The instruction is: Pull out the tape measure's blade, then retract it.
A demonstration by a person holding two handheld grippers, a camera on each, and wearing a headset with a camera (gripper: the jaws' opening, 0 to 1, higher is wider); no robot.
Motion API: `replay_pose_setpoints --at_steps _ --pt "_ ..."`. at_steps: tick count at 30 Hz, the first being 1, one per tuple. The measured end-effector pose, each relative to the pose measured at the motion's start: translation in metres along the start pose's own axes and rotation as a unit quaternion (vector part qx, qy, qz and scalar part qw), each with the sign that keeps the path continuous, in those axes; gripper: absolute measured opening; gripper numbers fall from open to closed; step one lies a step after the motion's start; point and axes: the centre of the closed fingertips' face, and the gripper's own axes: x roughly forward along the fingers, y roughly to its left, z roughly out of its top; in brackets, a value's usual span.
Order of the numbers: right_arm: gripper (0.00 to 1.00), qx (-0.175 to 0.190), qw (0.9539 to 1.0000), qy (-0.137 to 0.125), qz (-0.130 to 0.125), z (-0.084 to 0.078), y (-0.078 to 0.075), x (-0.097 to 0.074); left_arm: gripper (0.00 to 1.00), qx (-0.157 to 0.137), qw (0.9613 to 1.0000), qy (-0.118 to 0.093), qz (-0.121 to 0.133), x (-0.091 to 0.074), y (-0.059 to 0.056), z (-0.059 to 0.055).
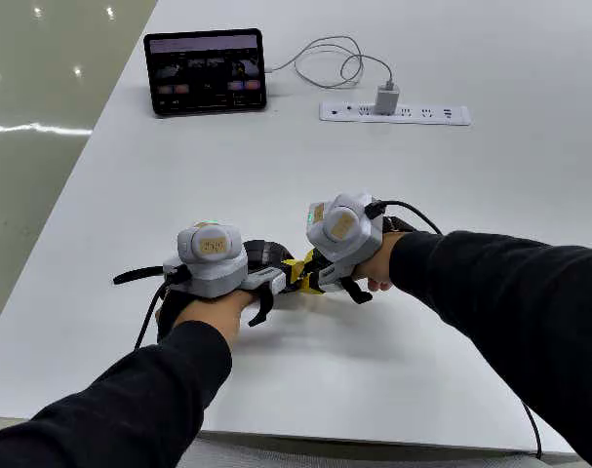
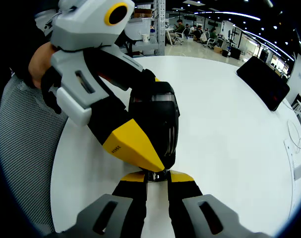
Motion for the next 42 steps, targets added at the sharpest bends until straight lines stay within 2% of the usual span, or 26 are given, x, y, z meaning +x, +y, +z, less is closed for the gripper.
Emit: replay_pose_setpoints --at_steps 22,26,33,34,36,39,42 --pt "0.12 -0.008 1.0000 0.002 -0.001 0.000 0.001 0.000 0.61 0.004 1.0000 0.004 0.003 0.000 0.000 0.000" --pt "0.12 -0.010 0.9999 0.004 -0.001 0.000 0.001 0.001 0.62 0.006 1.0000 0.004 0.000 -0.001 -0.001 0.000" --pt "0.12 -0.012 0.9999 0.003 -0.001 0.000 0.001 0.000 0.62 0.007 0.9997 0.016 -0.014 0.001 -0.002 0.000" --pt "0.12 -0.012 0.9999 0.003 -0.001 0.000 0.001 0.000 0.63 0.008 0.9997 0.017 -0.015 0.001 -0.002 0.000" --pt "0.12 -0.012 0.9999 0.002 -0.003 0.001 0.000 0.000 0.70 0.030 0.9995 0.004 0.001 0.002 0.007 0.006" --pt "0.13 -0.008 1.0000 -0.002 -0.003 0.002 -0.001 -0.001 0.76 0.010 0.9999 0.006 -0.001 0.001 0.009 0.007" --pt "0.15 0.001 1.0000 -0.007 -0.005 0.003 -0.002 -0.004 0.80 0.015 0.9999 0.003 0.004 0.000 0.013 0.008"
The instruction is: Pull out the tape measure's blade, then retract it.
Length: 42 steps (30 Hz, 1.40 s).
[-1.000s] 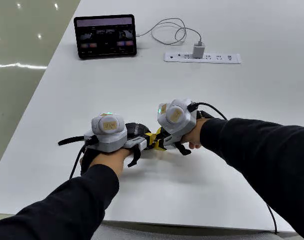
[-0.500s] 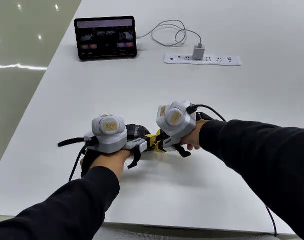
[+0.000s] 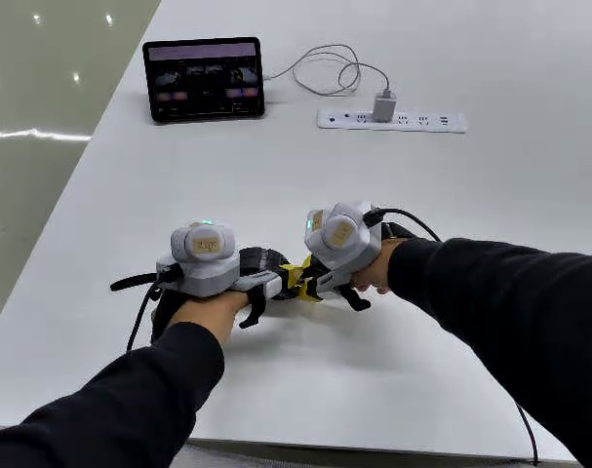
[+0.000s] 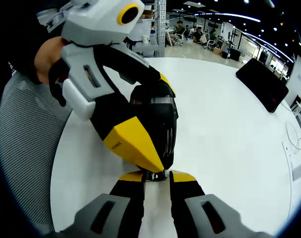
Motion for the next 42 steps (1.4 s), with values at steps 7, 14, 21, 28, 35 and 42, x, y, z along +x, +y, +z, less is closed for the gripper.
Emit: replay_pose_setpoints --at_steps 7,14,21,28,35,42 --pt "0.21 0.005 1.0000 0.002 -0.003 -0.004 -0.002 -0.004 1.00 -0.004 0.9997 -0.015 0.018 -0.001 0.011 0.004" --pt "0.33 0.023 0.9997 -0.001 -0.005 -0.009 -0.003 -0.008 1.00 0.007 0.9997 -0.018 0.016 -0.004 0.009 0.006" --pt "0.47 0.052 0.9982 -0.021 -0.021 -0.010 -0.007 -0.020 1.00 0.021 0.9997 -0.015 0.000 -0.007 0.004 0.004" --pt "0.63 0.105 0.9898 -0.052 -0.082 -0.012 -0.024 -0.034 1.00 0.012 0.9994 -0.027 -0.019 -0.008 0.002 0.009" --pt "0.85 0.155 0.9788 -0.077 -0.109 -0.011 -0.036 -0.044 1.00 0.014 0.9993 -0.028 -0.022 -0.009 0.001 0.010" --pt "1.00 0.181 0.9707 -0.098 -0.124 -0.012 -0.044 -0.051 1.00 0.012 0.9990 -0.036 -0.025 -0.011 0.003 0.012"
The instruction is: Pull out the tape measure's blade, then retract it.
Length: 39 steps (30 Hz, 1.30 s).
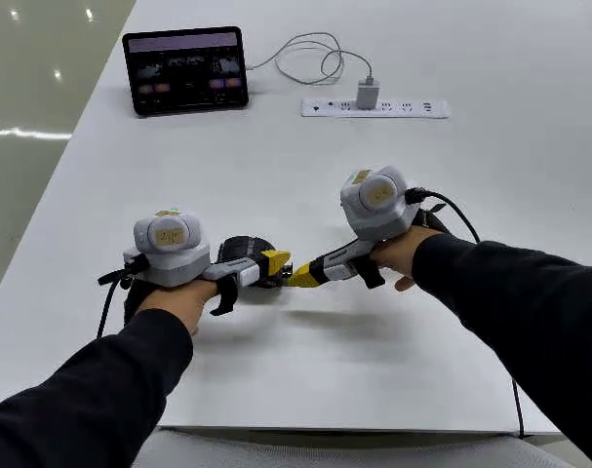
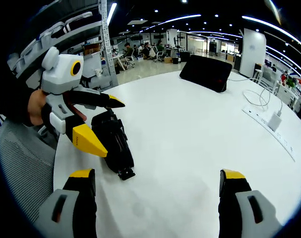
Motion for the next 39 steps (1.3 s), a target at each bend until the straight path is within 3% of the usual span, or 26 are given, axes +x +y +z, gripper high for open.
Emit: replay_pose_setpoints --at_steps 5,10,15,18,24,27,29,34,39 --pt "1.00 0.006 0.9999 -0.007 -0.010 -0.004 -0.005 -0.007 1.00 0.011 0.9999 -0.002 -0.007 -0.002 0.001 0.001" --pt "1.00 0.007 0.9996 -0.008 -0.026 -0.014 -0.013 -0.020 1.00 0.022 0.9992 -0.005 -0.033 -0.007 -0.003 0.005" --pt "1.00 0.023 0.9984 -0.010 -0.051 -0.024 -0.022 -0.038 1.00 0.031 0.9981 -0.004 -0.053 -0.011 -0.005 0.008" --pt "1.00 0.030 0.9970 -0.016 -0.070 -0.030 -0.030 -0.052 1.00 0.055 0.9962 0.003 -0.069 -0.017 -0.006 0.005" --pt "1.00 0.042 0.9949 -0.021 -0.088 -0.044 -0.039 -0.074 1.00 0.065 0.9950 0.001 -0.076 -0.025 -0.002 0.007" --pt "1.00 0.046 0.9934 -0.026 -0.101 -0.049 -0.040 -0.088 1.00 0.064 0.9936 0.004 -0.094 -0.028 -0.006 0.006" --pt "1.00 0.054 0.9921 -0.034 -0.108 -0.051 -0.042 -0.097 1.00 0.069 0.9933 0.011 -0.092 -0.029 -0.005 0.004" --pt "1.00 0.066 0.9891 -0.044 -0.125 -0.057 -0.046 -0.113 1.00 0.074 0.9941 0.003 -0.079 -0.038 0.000 0.011" --pt "1.00 0.072 0.9850 -0.055 -0.147 -0.068 -0.052 -0.135 1.00 0.086 0.9925 0.004 -0.087 -0.048 -0.002 0.018"
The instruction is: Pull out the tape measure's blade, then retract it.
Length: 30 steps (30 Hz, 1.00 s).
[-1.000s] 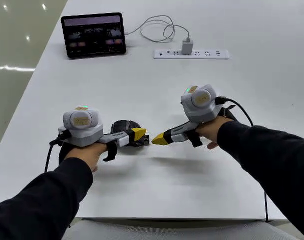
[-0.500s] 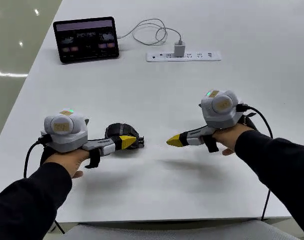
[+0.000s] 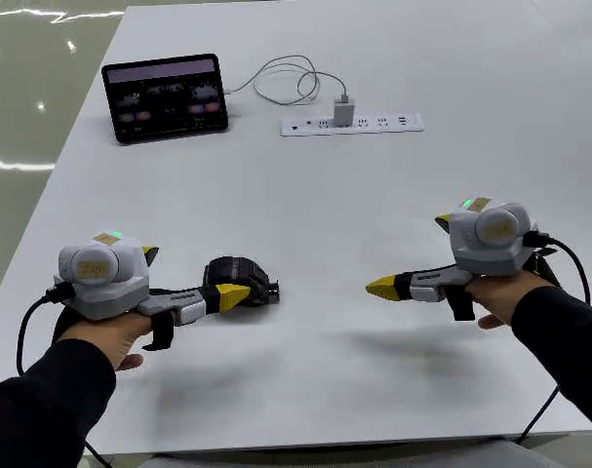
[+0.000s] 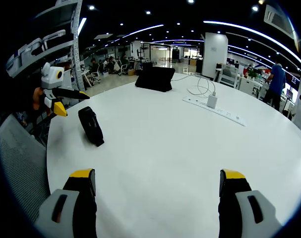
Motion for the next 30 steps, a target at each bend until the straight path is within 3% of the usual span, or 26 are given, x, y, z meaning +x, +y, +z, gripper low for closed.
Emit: replay_pose_setpoints --at_steps 8,16,25,30 --pt "1.00 0.014 0.9998 -0.006 -0.015 -0.013 -0.008 -0.026 1.00 0.018 0.9993 0.012 -0.032 -0.010 -0.008 -0.004" --pt "1.00 0.015 0.9996 -0.006 -0.022 -0.024 -0.006 -0.047 1.00 0.016 0.9996 0.013 -0.017 -0.024 0.002 -0.008" --pt "1.00 0.019 0.9992 -0.014 -0.031 -0.029 -0.006 -0.067 1.00 0.026 0.9992 0.012 -0.026 -0.042 -0.003 -0.014" --pt "1.00 0.013 0.9994 -0.015 -0.029 -0.036 -0.001 -0.078 1.00 0.027 0.9995 0.014 -0.011 -0.053 0.004 -0.017"
